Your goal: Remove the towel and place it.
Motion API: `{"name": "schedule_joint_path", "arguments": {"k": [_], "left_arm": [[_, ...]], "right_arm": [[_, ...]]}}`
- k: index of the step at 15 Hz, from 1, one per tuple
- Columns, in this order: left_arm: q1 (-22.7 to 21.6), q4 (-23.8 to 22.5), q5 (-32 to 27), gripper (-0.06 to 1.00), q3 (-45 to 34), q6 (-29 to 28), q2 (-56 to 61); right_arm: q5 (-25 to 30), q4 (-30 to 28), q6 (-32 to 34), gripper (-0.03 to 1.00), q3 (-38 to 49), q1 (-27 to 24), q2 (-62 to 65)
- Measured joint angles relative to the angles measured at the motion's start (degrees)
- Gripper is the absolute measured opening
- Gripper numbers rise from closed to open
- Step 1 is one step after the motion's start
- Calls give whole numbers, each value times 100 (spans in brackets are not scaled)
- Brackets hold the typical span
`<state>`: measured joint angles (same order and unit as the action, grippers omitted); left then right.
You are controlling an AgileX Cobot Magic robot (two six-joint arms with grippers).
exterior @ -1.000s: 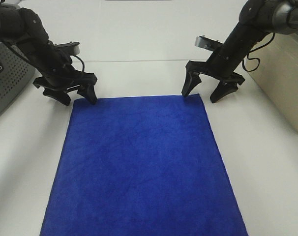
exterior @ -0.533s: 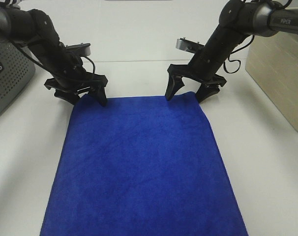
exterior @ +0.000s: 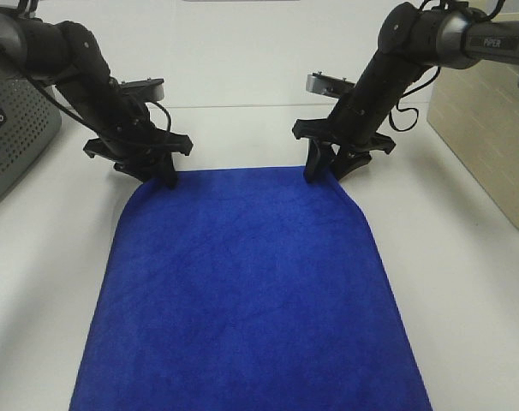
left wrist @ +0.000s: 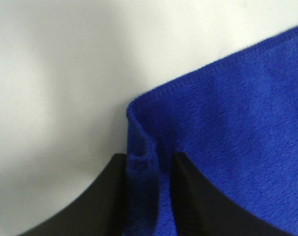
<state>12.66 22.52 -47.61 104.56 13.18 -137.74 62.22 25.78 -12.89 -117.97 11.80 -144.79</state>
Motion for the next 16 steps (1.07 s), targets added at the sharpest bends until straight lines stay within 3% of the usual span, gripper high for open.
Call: {"name": "schedule_joint_path", "arguments": {"k": [2,4,11,16], "left_arm": [[0,0,29,11,0,57,-6],[0,0,120,0,0,126,-11],[0,0,143,0,0,378,-11],[0,-298,132,0,859,613,-17]], "right_arm": [[-11,-69,-6,18,6,0,-17],[-23,-80,-11,2,6,0,-40],[-23,-115,-80,2,6,0,-29],[-447,-241,-401,2,-92,0,229]]}}
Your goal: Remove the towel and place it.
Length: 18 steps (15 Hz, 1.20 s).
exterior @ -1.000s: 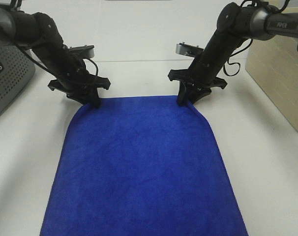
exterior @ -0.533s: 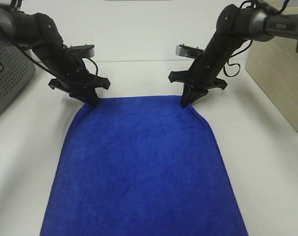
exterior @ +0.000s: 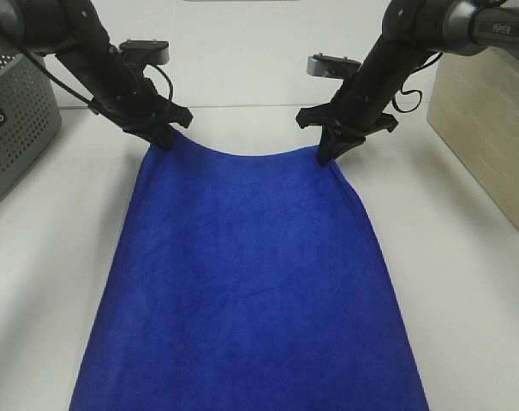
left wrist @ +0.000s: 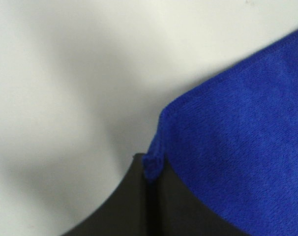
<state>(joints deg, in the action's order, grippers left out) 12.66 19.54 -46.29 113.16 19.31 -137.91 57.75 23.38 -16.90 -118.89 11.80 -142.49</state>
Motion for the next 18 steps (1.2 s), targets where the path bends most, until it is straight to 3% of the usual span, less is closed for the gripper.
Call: {"name": "schedule_joint_path", "arguments": {"k": [6,14,18], "left_arm": [[0,-195,504,0,470,11,0],[0,-195,2143,0,579,653,0],[0,-195,2659,0,584,1008,-69]], "right_arm": [[-550,-40,-57,2,-796,0,0],[-1770,-143,-590,2,-911,0,0],[-2338,-143,-779,2,-911,0,0]]}}
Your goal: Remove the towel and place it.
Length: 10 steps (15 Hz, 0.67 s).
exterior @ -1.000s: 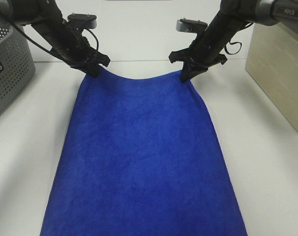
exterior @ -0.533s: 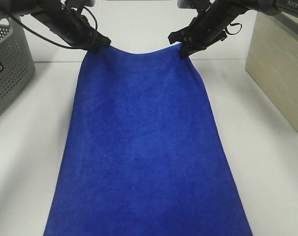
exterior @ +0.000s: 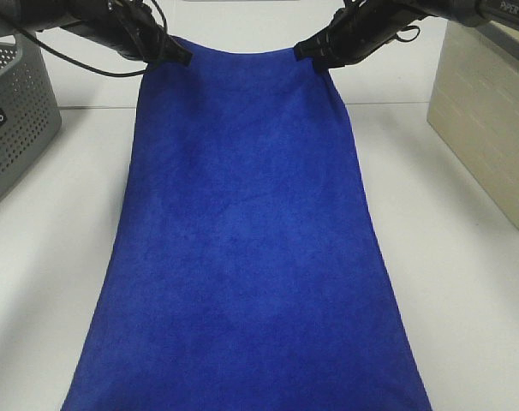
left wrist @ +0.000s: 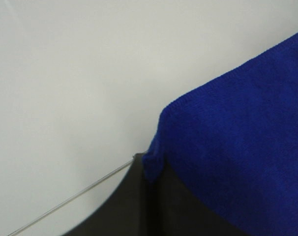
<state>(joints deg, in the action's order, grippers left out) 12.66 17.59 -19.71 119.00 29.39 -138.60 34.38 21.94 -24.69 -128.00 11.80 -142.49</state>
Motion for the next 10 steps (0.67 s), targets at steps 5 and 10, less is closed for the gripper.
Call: {"name": "schedule_joint_path", "arguments": {"k": [5,10], "left_arm": [[0,-23,281,0,0,52,-361],[0,-115,1077,0,6,57,-613]], "right_arm": [[-579,0,-178,2,0,0,-52],[-940,6,-292,2,0,0,-355]]}}
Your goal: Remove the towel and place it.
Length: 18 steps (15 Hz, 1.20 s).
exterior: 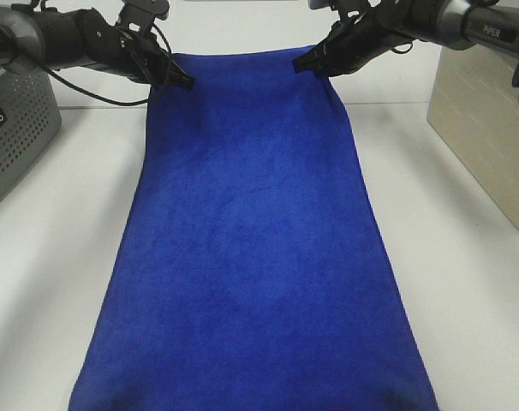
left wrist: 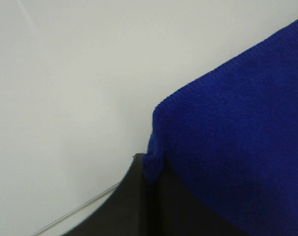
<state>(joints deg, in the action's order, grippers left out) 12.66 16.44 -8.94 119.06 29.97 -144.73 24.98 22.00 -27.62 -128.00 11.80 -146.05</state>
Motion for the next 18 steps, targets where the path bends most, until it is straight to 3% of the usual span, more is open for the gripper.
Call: {"name": "schedule_joint_path", "arguments": {"k": [16,18], "left_arm": [[0,-97,728,0,0,0,-567],[0,-97,756,6,0,0,-579]], "right_arm": [[-470,149,-34,2,-6,0,-470],[-470,149,-34,2,-6,0,-470]]}}
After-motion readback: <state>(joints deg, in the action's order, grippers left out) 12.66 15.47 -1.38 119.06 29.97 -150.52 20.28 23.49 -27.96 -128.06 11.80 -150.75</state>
